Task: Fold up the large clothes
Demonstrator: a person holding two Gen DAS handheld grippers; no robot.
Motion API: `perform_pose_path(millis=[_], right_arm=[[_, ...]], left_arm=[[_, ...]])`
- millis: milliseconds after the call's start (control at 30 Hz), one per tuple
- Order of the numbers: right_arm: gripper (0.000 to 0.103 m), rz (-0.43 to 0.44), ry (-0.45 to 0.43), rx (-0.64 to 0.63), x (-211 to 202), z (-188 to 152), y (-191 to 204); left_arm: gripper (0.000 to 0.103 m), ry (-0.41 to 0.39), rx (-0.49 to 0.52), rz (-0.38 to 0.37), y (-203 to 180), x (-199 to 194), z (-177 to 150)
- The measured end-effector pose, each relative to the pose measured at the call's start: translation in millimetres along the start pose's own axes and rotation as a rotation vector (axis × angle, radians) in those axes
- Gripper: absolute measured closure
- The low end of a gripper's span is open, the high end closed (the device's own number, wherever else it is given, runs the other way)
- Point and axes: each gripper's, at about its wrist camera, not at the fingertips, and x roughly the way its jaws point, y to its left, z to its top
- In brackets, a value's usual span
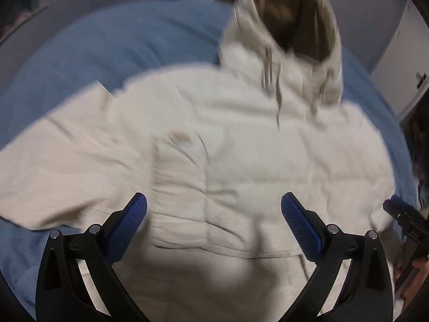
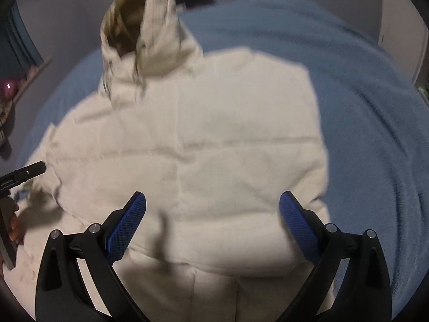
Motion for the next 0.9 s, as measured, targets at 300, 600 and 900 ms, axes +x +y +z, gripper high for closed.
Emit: perform_pose_path(millis=[300,600,900], right_arm=[[0.007,0.035,-0.194,-0.149,-40.8,5.3,36.9],[0.007,0.008,-0.201,-0.359,-40.5,-9.5,81.8],[0.007,-0.013,-0.171,-0.351,-32.5,-8.8,82.5]], left_arm=[[0.006,-0.181,0.051,0.113,61.4,-116.3,20.3],[0.006,-0.047,-0.241,0.31,232.1,-112.9,-31.6],[0.007,0.021,-0.51,0.301,335.2,-84.7,-70.1]])
